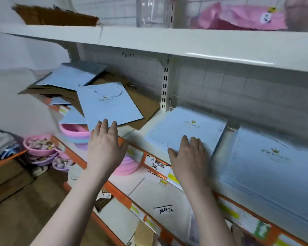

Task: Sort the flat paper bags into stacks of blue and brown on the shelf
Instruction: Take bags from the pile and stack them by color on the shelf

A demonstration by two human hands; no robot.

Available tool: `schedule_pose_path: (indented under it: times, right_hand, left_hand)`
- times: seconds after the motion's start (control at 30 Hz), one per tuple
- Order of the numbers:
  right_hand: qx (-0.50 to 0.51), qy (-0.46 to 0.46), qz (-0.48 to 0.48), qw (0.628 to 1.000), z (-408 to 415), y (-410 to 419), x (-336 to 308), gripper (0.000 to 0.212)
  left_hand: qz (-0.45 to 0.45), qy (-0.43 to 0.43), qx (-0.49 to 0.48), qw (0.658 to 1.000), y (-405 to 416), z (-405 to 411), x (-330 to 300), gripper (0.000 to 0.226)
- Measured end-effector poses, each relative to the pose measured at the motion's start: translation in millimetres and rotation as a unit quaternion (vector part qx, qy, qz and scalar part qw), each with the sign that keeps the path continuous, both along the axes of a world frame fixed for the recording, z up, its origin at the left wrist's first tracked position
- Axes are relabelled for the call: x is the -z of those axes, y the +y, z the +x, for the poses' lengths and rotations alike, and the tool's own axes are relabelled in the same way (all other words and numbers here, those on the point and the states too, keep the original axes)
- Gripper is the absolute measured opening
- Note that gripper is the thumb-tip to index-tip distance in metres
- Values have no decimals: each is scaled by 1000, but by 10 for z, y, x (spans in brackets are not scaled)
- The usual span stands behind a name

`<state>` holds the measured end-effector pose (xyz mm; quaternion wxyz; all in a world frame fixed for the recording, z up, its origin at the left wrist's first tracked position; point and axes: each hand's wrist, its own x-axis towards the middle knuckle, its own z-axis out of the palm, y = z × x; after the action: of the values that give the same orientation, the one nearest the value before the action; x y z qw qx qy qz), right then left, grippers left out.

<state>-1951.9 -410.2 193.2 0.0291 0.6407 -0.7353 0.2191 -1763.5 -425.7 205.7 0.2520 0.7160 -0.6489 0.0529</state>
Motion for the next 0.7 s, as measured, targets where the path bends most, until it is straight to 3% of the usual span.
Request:
schedule_pose_path:
  times: [0.3,0.7]
  right_hand:
    - [-35,-9,-4,999,1424,-340,-29,61]
    - [-32,7,2,999,2397,-987,-62,58]
  left_hand:
    - [-15,-1,-33,999,-185,1562,-1,64]
    - [-4,17,-33,999,-862,2591,84,68]
